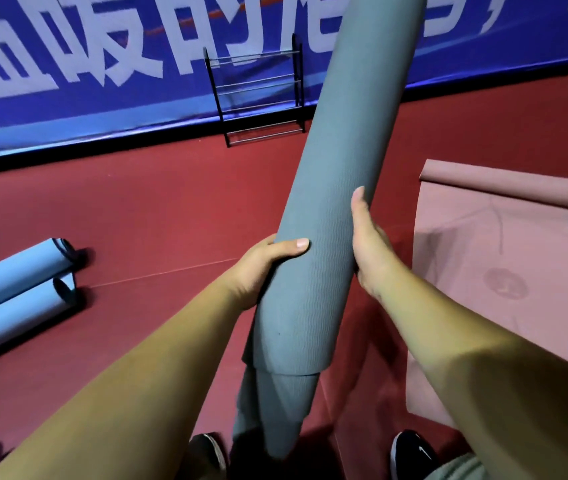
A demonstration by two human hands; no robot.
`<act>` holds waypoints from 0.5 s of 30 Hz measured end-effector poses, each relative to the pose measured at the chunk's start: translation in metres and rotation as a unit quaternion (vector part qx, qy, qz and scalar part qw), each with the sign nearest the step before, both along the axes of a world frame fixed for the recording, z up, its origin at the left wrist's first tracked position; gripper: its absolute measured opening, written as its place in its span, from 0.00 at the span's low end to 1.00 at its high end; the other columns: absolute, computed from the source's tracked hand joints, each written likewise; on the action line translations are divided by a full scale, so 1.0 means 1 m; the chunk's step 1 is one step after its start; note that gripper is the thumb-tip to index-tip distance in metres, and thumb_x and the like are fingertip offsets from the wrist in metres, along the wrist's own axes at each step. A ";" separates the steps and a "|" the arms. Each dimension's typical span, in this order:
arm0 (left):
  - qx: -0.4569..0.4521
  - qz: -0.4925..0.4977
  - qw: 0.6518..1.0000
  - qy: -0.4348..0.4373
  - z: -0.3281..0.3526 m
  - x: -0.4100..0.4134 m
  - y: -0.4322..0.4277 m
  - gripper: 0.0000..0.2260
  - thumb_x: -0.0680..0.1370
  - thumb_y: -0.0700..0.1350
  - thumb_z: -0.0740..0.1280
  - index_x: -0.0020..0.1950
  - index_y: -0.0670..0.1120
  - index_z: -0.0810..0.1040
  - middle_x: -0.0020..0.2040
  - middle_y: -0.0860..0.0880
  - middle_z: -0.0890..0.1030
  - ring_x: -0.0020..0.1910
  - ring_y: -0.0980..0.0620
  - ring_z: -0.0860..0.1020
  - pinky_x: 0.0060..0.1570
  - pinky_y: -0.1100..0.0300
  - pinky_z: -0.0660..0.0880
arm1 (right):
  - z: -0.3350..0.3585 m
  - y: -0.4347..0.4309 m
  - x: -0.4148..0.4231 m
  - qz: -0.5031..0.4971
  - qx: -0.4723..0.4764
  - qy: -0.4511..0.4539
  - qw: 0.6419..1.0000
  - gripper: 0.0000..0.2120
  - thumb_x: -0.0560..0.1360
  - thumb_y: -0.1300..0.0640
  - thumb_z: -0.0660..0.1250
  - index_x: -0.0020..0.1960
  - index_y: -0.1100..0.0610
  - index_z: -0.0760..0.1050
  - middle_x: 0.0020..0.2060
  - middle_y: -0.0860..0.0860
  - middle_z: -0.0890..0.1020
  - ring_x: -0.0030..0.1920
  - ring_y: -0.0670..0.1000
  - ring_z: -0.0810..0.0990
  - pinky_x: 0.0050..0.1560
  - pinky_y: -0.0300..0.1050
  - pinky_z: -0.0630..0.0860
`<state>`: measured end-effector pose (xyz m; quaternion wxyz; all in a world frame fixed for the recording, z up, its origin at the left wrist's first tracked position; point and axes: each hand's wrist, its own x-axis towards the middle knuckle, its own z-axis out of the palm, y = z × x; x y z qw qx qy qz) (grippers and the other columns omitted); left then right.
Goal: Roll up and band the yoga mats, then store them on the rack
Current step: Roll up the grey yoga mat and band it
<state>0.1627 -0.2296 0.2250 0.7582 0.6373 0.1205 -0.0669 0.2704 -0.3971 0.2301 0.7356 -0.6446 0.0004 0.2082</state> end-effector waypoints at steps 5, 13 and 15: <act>-0.064 -0.009 0.997 0.032 0.000 -0.005 -0.008 0.16 0.73 0.51 0.73 0.57 0.46 0.90 0.58 0.43 0.87 0.54 0.45 0.86 0.59 0.51 0.81 | 0.015 -0.006 -0.003 0.045 0.156 0.026 0.986 0.40 0.75 0.23 0.63 0.75 0.49 0.77 0.68 0.52 0.83 0.69 0.55 0.82 0.76 0.61 0.72; -0.043 -0.023 0.998 0.030 -0.008 -0.010 0.002 0.21 0.70 0.50 0.75 0.61 0.47 0.88 0.63 0.46 0.85 0.62 0.46 0.83 0.67 0.49 0.74 | 0.010 -0.007 0.005 0.067 0.190 0.030 0.979 0.35 0.76 0.30 0.70 0.73 0.52 0.79 0.67 0.55 0.84 0.68 0.58 0.82 0.74 0.62 0.73; 0.016 0.016 1.000 0.008 -0.005 -0.010 0.007 0.25 0.70 0.45 0.74 0.68 0.48 0.84 0.65 0.48 0.85 0.61 0.48 0.81 0.64 0.49 0.72 | 0.012 -0.008 0.004 0.055 0.149 0.015 0.987 0.38 0.70 0.28 0.75 0.69 0.54 0.82 0.63 0.54 0.86 0.64 0.58 0.85 0.71 0.62 0.77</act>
